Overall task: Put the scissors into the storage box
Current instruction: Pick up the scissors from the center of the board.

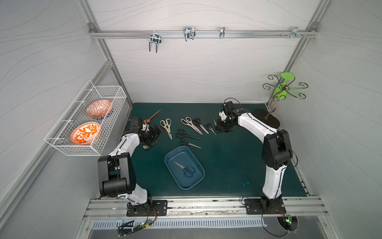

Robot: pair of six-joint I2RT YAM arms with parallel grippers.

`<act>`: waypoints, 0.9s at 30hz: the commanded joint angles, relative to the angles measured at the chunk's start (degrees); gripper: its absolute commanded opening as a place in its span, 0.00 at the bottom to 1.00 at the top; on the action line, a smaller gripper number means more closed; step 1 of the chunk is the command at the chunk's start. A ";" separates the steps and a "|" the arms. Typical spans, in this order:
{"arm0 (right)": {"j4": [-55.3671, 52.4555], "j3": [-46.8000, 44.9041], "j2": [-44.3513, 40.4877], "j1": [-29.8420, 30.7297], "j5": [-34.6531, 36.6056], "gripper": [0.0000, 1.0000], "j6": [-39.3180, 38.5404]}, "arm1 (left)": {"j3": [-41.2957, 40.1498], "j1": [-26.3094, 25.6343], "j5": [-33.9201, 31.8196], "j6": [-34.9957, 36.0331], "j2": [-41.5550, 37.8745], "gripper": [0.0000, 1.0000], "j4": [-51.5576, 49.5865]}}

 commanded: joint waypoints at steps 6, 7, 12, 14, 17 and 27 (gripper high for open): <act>-3.30 7.66 9.58 -3.69 7.91 0.30 -7.84 | 1.81 0.06 0.08 0.87 0.72 0.95 0.10; -3.50 8.50 10.70 -3.76 8.39 0.30 -8.36 | 2.01 0.12 0.02 0.91 0.80 0.95 -0.09; -3.14 11.96 14.09 -3.77 9.01 0.30 -8.44 | 2.05 0.09 -0.78 1.14 0.81 0.95 -0.27; -3.00 13.42 15.40 -3.74 9.89 0.30 -8.63 | 2.12 0.13 -0.96 1.18 0.89 0.95 -0.38; -4.22 15.61 16.85 -3.77 9.53 0.29 -9.06 | 2.18 0.05 -0.93 1.18 1.23 0.95 -0.41; -2.94 13.41 17.32 -3.60 8.80 0.28 -9.51 | 2.36 0.09 -1.19 1.00 1.51 0.95 -0.46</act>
